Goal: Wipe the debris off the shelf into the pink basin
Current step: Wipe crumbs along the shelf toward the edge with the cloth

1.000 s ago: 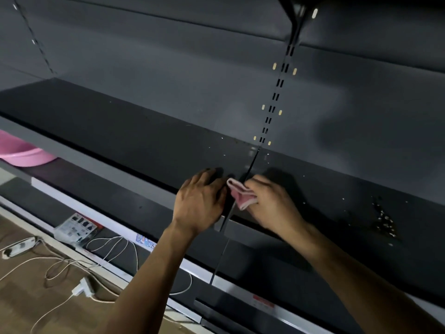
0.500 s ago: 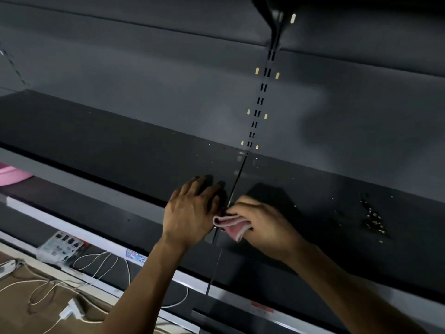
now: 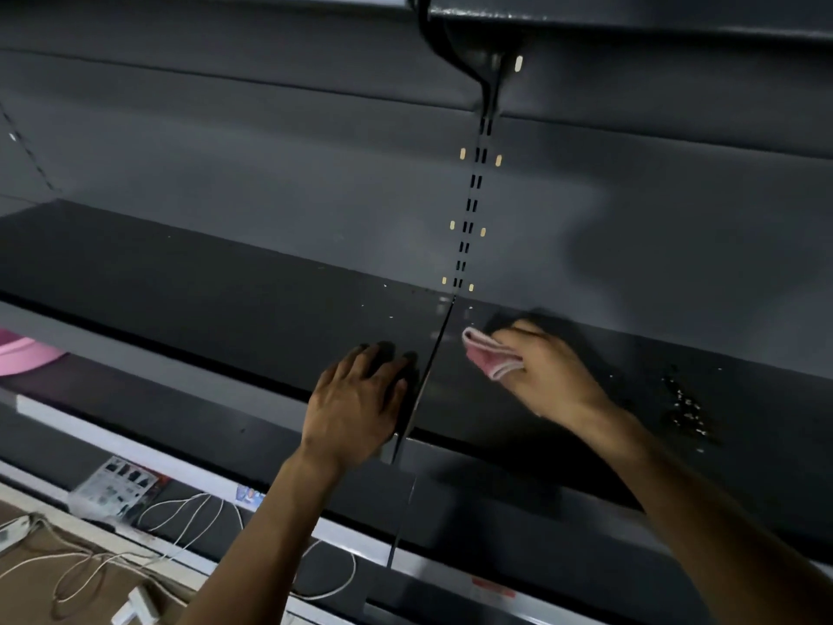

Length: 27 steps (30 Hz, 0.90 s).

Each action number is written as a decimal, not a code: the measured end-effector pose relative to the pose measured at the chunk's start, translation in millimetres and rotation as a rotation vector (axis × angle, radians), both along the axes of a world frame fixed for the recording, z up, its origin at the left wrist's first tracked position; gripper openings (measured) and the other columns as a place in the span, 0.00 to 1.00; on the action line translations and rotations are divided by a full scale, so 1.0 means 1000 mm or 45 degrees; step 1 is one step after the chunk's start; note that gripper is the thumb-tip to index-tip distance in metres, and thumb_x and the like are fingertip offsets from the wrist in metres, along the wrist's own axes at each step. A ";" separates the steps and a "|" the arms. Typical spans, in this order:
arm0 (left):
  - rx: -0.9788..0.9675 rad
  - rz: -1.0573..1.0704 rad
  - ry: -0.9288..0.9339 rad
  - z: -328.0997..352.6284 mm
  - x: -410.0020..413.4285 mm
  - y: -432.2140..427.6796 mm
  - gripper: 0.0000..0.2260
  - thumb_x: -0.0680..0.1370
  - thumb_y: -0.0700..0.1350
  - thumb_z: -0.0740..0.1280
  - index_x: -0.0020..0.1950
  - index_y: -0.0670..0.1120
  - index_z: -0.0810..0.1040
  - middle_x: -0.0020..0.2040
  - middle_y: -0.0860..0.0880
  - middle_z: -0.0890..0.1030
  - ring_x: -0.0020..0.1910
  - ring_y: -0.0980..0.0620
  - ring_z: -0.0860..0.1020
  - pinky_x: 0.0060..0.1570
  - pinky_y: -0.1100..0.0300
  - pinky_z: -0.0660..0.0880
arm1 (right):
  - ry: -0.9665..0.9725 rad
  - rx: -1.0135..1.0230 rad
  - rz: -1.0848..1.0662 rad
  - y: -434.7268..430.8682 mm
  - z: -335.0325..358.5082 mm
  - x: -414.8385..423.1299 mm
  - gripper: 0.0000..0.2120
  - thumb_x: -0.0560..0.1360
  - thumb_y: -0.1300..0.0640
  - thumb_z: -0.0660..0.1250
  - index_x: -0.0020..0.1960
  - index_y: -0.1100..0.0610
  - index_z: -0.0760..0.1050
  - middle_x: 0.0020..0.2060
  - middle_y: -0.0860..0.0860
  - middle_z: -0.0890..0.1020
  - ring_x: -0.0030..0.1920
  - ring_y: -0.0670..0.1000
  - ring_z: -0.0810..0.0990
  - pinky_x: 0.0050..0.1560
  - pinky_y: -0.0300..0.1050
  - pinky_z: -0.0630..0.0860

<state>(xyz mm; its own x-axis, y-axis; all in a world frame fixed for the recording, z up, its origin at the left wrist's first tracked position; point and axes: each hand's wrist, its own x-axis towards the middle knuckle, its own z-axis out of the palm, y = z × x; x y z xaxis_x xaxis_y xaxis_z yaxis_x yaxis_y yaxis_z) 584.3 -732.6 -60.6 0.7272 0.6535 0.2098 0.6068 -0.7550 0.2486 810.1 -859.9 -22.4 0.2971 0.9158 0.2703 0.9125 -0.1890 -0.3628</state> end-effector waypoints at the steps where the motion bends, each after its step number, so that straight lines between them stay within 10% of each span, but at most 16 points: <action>1: -0.039 -0.018 0.030 0.001 0.003 0.002 0.23 0.81 0.59 0.46 0.75 0.61 0.63 0.77 0.52 0.63 0.77 0.49 0.57 0.73 0.50 0.56 | 0.015 -0.053 0.092 -0.008 0.002 -0.012 0.12 0.71 0.59 0.72 0.53 0.49 0.78 0.43 0.41 0.72 0.44 0.45 0.75 0.39 0.32 0.65; 6: -0.225 -0.104 -0.047 0.005 0.034 0.011 0.20 0.83 0.53 0.52 0.76 0.58 0.61 0.78 0.49 0.59 0.78 0.49 0.49 0.75 0.47 0.51 | -0.038 -0.114 0.282 -0.013 -0.013 -0.052 0.19 0.70 0.64 0.66 0.59 0.50 0.76 0.52 0.45 0.75 0.50 0.49 0.77 0.45 0.46 0.76; 12: -0.082 -0.130 0.034 -0.007 0.045 0.010 0.31 0.76 0.63 0.40 0.77 0.57 0.59 0.78 0.49 0.60 0.78 0.48 0.53 0.75 0.45 0.52 | -0.241 -0.084 0.037 0.016 -0.023 0.003 0.22 0.69 0.66 0.68 0.61 0.51 0.75 0.51 0.47 0.76 0.48 0.52 0.79 0.43 0.45 0.75; 18: -0.140 -0.125 0.005 -0.002 0.041 0.010 0.22 0.82 0.57 0.51 0.77 0.59 0.59 0.78 0.51 0.59 0.78 0.49 0.53 0.76 0.48 0.49 | -0.102 -0.014 -0.165 0.013 -0.007 0.037 0.21 0.71 0.64 0.71 0.62 0.51 0.77 0.53 0.47 0.78 0.51 0.50 0.79 0.49 0.42 0.75; 27: -0.051 -0.111 0.048 -0.007 0.047 0.006 0.24 0.82 0.61 0.49 0.77 0.56 0.59 0.77 0.48 0.60 0.78 0.47 0.53 0.76 0.45 0.51 | -0.050 0.027 0.130 -0.083 -0.026 0.006 0.20 0.68 0.69 0.68 0.55 0.51 0.78 0.49 0.44 0.78 0.50 0.47 0.80 0.48 0.42 0.77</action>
<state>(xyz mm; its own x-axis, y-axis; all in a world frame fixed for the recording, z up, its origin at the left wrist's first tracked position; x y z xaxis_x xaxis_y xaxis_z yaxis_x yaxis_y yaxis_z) 631.1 -726.3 -67.4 0.7886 0.5948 0.1561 0.5489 -0.7953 0.2574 815.8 -943.2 -48.3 0.1912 0.9347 0.2996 0.9402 -0.0868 -0.3294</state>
